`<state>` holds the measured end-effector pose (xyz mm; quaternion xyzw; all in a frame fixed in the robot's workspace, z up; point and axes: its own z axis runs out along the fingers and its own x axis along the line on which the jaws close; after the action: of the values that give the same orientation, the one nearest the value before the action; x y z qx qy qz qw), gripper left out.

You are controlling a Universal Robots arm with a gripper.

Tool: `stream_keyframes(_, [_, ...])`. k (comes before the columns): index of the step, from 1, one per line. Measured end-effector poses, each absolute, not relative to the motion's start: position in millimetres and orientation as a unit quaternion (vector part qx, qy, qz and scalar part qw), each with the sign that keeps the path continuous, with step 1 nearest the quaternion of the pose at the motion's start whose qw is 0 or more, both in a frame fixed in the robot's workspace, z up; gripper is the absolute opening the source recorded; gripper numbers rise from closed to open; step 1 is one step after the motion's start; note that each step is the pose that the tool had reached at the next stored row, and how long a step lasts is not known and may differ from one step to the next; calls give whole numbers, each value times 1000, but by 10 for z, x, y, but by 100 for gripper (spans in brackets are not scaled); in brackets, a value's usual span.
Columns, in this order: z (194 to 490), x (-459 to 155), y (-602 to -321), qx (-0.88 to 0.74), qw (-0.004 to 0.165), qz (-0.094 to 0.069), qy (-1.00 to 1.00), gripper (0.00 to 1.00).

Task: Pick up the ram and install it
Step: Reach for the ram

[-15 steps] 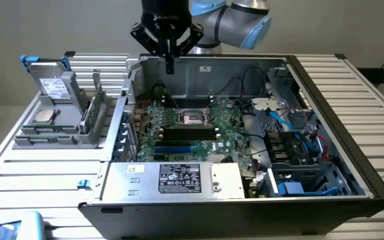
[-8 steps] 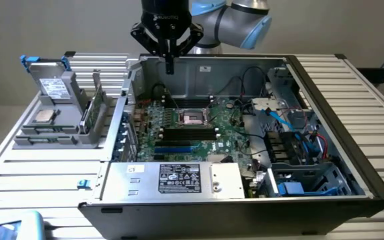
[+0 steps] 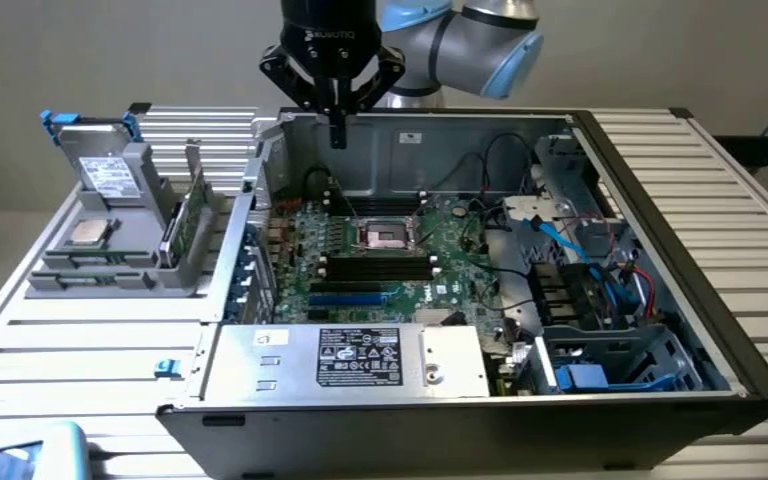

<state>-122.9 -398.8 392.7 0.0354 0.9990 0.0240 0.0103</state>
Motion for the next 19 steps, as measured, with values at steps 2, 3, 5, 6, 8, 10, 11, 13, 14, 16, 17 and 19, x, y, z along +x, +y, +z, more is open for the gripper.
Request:
stream_keyframes(2, [3927, -1258, -3988, 35, 10, 24, 999, 11])
stream_keyframes(3, [3927, -1283, -3988, 35, 10, 24, 999, 11])
stream_keyframes(5, [3927, -1342, -3987, 35, 10, 24, 999, 11])
stream_keyframes(6, [3926, -1373, -3986, 35, 10, 24, 999, 11])
stream_keyframes(8, [3926, -1434, -3983, 35, 10, 24, 999, 11])
stream_keyframes(10, [3925, -1496, -3981, 35, 10, 24, 999, 11])
stream_keyframes(11, [3925, -1528, -3980, 35, 10, 24, 999, 11])
stream_keyframes(13, [3925, -1585, -3978, 35, 10, 24, 999, 11])
stream_keyframes(14, [3925, -1611, -3976, 35, 10, 24, 999, 11])
stream_keyframes(16, [3924, -1671, -3973, 35, 10, 24, 999, 11])
stream_keyframes(17, [3924, -1705, -3972, 35, 9, 24, 999, 11])
stream_keyframes(19, [3923, -1776, -3970, 35, 8, 24, 999, 11])
